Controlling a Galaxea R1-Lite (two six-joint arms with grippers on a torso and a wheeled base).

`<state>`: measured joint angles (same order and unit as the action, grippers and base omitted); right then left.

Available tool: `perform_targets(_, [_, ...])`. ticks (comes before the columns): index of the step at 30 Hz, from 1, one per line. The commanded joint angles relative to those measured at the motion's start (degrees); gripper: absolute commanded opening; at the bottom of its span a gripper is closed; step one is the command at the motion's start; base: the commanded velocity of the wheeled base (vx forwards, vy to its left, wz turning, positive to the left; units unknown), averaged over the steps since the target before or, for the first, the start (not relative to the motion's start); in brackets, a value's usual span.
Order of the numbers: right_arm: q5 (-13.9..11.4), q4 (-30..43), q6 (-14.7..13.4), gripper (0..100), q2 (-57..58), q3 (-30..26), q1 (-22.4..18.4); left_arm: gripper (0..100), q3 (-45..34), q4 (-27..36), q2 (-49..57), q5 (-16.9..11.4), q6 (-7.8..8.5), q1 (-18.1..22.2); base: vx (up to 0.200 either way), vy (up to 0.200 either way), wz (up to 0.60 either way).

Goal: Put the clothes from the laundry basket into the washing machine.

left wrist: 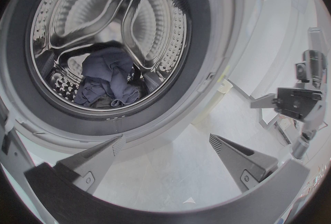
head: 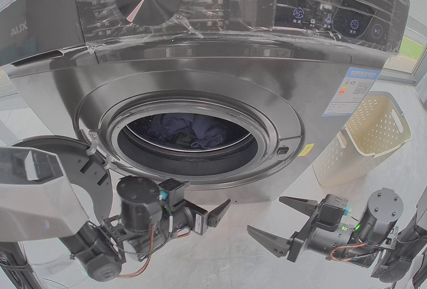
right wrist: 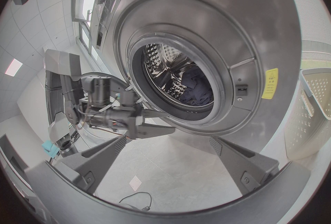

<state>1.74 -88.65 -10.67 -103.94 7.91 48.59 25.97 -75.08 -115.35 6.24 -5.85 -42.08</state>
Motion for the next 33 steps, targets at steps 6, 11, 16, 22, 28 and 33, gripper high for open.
perform_targets(6, [3.9, 0.8, -0.1, 100, 13.7, -7.8, -6.2, 100, -16.4, -10.0, 15.5, 0.9, 0.23, -2.0, -0.133, 0.000, 0.00])
perform_targets(11, [4.1, 1.3, -0.2, 100, 17.0, -7.8, -10.1, 100, -20.6, -9.6, 22.6, 1.0, 0.58, -0.5, -0.200, 0.000, 0.00])
perform_targets(16, [4.1, 5.3, 0.8, 100, 20.0, -7.9, -14.5, 100, -23.4, -8.8, 27.4, 1.5, 1.63, 2.3, -0.200, 0.000, 0.00])
perform_targets(22, [5.9, 18.2, 1.2, 100, 28.9, -7.9, -17.1, 100, -25.9, -6.5, 35.2, 1.5, 3.04, 7.8, -0.200, 0.000, 0.00])
perform_targets(28, [5.9, 31.4, 1.1, 100, 41.8, -7.9, -21.8, 100, -25.9, 4.9, 47.6, 1.4, 4.36, 11.7, -0.200, 0.000, 0.00])
perform_targets(33, [5.6, 46.8, 2.1, 100, 57.4, -7.8, -25.7, 100, -25.8, 15.8, 60.1, 1.6, 4.45, 14.6, -0.200, 0.000, 0.00])
